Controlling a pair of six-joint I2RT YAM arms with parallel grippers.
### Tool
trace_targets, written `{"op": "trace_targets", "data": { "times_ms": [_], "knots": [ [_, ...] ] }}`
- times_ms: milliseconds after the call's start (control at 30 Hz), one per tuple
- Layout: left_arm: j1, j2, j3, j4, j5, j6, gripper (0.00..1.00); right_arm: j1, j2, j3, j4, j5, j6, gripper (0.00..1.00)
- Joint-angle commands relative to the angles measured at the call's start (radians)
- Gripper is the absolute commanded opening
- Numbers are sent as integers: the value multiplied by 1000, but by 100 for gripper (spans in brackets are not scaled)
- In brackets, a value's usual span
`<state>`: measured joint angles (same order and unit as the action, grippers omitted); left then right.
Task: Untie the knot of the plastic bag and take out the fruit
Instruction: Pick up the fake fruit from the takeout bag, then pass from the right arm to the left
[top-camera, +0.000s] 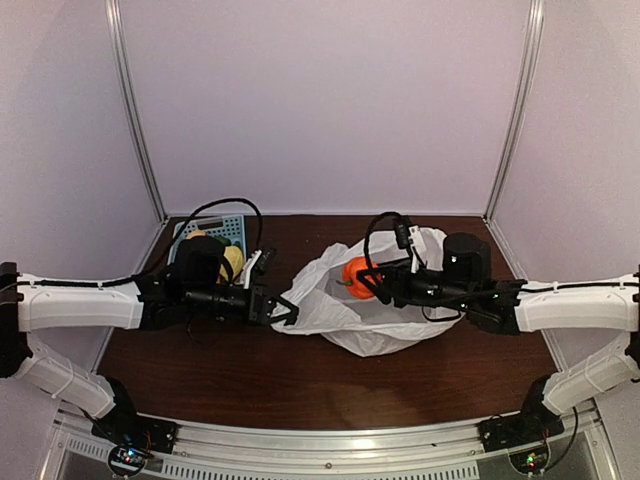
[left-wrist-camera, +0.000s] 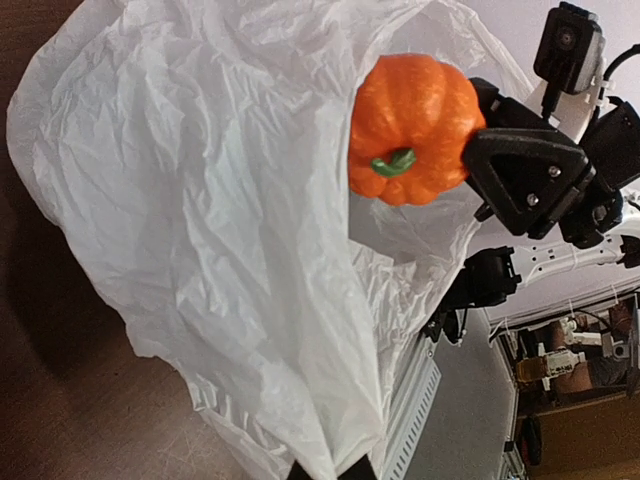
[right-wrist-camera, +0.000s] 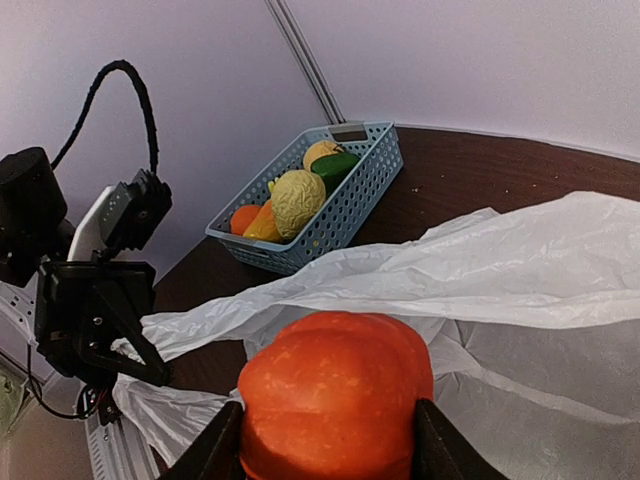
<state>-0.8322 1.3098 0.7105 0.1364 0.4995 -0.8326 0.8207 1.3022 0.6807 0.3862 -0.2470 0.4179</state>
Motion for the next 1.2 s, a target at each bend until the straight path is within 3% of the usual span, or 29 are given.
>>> {"op": "trace_targets", "data": {
  "times_ms": [0,333,467,767,833,900,933,1033,1167],
  "knots": [
    [-2,-3,34,40,-36,16,0,9,-70,-16,-44,-22,17,52],
    [-3,36,86,88,-39,29,0,69,-107,61,-42,-90,22,52],
    [-2,53,97,103,-30,26,0,100,-107,75,52,-80,39,52],
    [-2,14,133,-12,-115,110,2,136,-70,152,136,-78,44,52],
    [-2,-14,141,-43,-165,131,28,138,-62,174,118,-68,33,53],
    [-2,-61,135,-63,-233,145,66,144,-60,189,90,-49,14,53],
    [-2,-88,134,-79,-269,154,77,146,-61,193,78,-41,8,52],
    [-1,-168,148,-130,-344,192,96,149,-69,194,59,-29,-3,53],
    [-1,-240,171,-175,-327,220,97,154,-72,198,47,-30,-9,53]
  ]
}}
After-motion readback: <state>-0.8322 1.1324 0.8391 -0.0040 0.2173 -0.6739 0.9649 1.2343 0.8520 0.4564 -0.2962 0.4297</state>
